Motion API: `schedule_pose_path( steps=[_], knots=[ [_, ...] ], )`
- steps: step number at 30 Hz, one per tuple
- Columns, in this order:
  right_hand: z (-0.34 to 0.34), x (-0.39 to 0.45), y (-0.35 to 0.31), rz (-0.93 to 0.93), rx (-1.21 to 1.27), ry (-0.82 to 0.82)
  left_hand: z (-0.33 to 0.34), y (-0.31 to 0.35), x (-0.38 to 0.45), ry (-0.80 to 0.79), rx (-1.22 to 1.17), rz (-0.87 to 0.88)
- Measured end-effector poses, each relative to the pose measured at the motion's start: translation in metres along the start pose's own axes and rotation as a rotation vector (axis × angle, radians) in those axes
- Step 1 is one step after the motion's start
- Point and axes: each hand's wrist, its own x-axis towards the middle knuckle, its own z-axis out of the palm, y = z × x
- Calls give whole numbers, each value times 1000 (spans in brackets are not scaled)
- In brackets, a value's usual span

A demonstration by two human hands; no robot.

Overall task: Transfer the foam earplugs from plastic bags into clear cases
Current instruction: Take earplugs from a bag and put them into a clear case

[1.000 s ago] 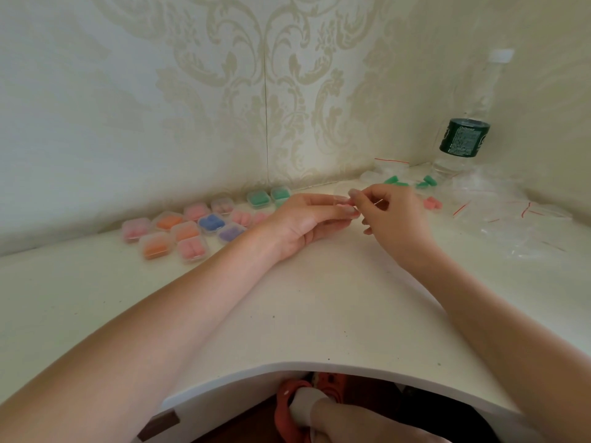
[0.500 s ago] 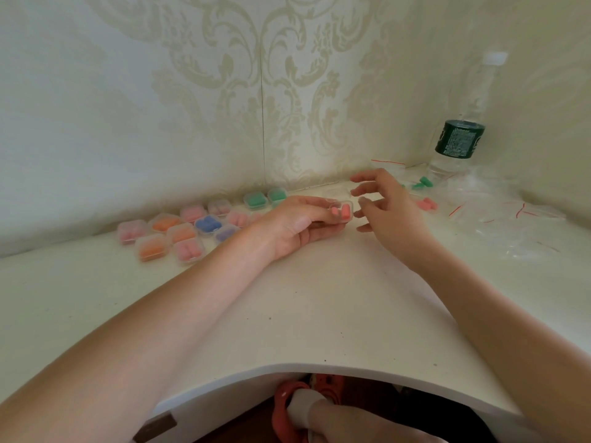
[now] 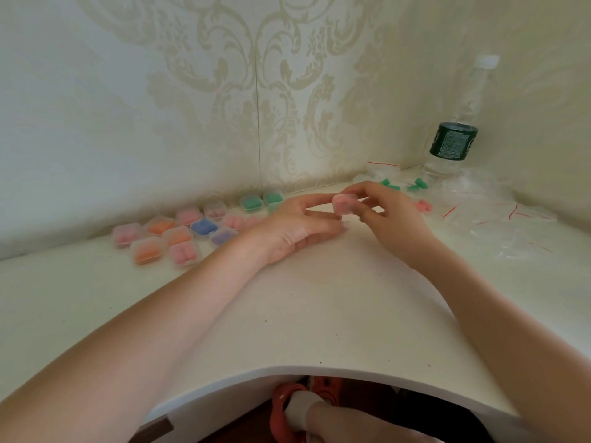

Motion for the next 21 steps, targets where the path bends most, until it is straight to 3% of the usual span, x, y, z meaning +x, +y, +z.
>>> schedule_pose_path(
  steps=[5,11,14,17,19,21],
  knots=[
    [6,1,0,16,88,20,9,-10,4,278,311,359],
    [9,1,-1,43,140,17,9,-13,5,384,477,456],
    [8,0,0,28,63,20,2,-9,4,456,788,533],
    [-3,3,2,4,-127,198,-12,-5,4,512,1273,510],
    [-16,7,11,37,-280,288,-20,-4,4,525,1367,431],
    [-25,8,19,123,-412,225,-23,-3,3,569,1361,370]
  ],
)
